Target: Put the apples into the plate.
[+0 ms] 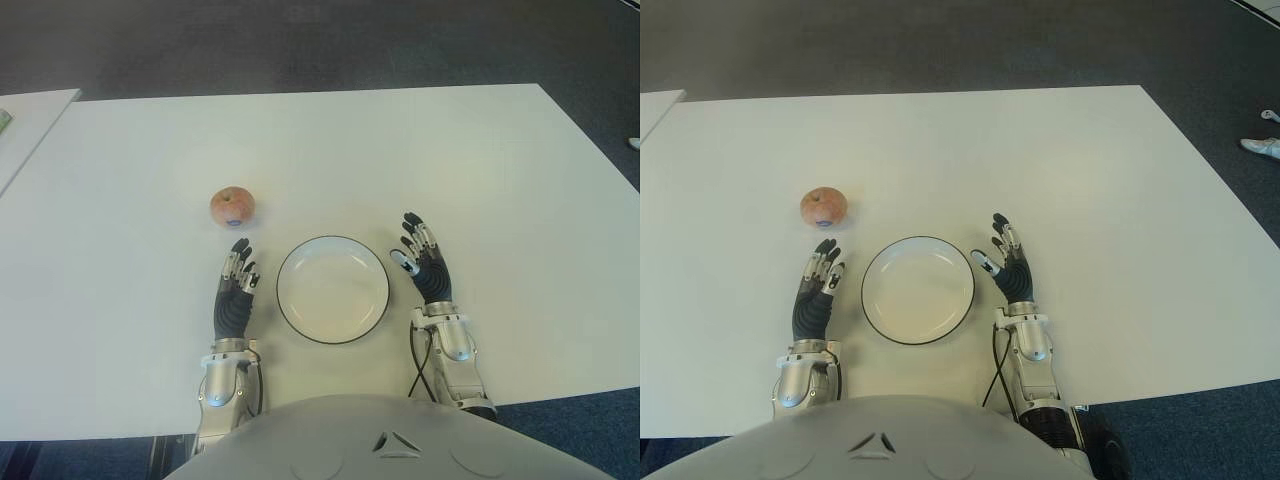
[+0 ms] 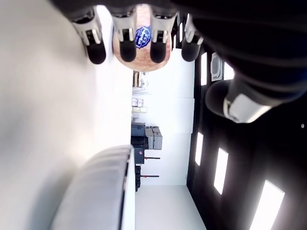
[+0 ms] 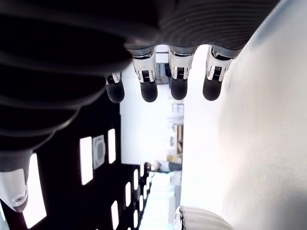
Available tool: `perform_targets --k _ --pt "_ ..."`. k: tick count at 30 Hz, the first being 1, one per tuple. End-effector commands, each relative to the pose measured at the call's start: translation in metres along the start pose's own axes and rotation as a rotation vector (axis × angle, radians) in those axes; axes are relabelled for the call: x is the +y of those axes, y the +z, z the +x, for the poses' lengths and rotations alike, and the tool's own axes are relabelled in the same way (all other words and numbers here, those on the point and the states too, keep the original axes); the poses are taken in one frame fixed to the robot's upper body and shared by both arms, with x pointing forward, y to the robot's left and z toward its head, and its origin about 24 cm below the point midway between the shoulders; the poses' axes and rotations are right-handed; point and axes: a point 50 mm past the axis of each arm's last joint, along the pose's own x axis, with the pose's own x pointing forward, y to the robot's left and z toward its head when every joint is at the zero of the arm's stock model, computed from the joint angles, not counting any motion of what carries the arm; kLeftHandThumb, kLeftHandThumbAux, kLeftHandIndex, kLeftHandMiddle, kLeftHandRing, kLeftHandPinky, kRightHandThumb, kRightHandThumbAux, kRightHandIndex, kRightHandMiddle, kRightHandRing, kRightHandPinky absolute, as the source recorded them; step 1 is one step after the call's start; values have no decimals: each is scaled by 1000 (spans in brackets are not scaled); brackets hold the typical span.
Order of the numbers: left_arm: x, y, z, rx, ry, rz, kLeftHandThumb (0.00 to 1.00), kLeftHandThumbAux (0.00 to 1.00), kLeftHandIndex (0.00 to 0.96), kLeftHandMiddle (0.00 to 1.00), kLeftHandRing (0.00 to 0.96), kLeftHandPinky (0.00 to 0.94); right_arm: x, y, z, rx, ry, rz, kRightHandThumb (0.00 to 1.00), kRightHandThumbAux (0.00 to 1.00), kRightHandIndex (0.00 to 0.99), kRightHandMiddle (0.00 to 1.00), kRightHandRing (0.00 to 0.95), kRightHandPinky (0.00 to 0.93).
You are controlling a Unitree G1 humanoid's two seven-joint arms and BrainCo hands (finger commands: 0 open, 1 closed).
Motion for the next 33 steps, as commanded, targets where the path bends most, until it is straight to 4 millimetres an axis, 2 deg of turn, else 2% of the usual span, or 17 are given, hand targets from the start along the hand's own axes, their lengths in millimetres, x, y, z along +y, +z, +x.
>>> perform_targets --k 1,4,6,8,11,12,14,18,21,26,33 --pt "0 -9 -6 65 1 4 21 466 40 7 0 4 0 -15 -10 90 -9 4 95 521 0 0 0 0" --pt "0 -9 -5 61 3 12 23 469 39 8 0 1 0 -16 -10 93 -10 3 98 521 0 0 0 0" --pt "0 -8 -6 54 5 21 25 469 35 12 5 33 -1 -16 -10 96 -11 3 100 519 0 0 0 0" --pt "1 -2 -7 12 9 81 27 468 30 14 8 38 -1 -17 -11 102 -13 1 101 519 0 0 0 0" --pt "2 12 -12 -91 24 255 34 459 11 15 8 14 -2 -18 -11 112 -15 1 102 519 0 0 0 0" --pt "2 18 -14 -141 41 354 70 434 8 12 6 11 -3 -18 -11 115 -15 1 102 521 0 0 0 0" --pt "2 26 -17 -223 78 531 51 432 3 15 10 4 -3 -19 -11 118 -16 2 101 521 0 0 0 0" --pt "2 27 -15 -337 158 821 44 429 0 13 11 2 -3 -20 -10 121 -18 8 102 521 0 0 0 0" --pt "2 30 -15 -418 205 974 78 431 0 4 3 0 -4 -21 -10 122 -20 8 103 518 0 0 0 0" --pt "3 33 -13 -479 242 1101 169 400 0 1 0 0 -4 -23 -9 127 -19 5 105 510 0 0 0 2" --pt "8 37 -8 -560 296 1202 229 365 0 6 0 0 -4 -23 -8 122 -20 7 104 514 0 0 0 8"
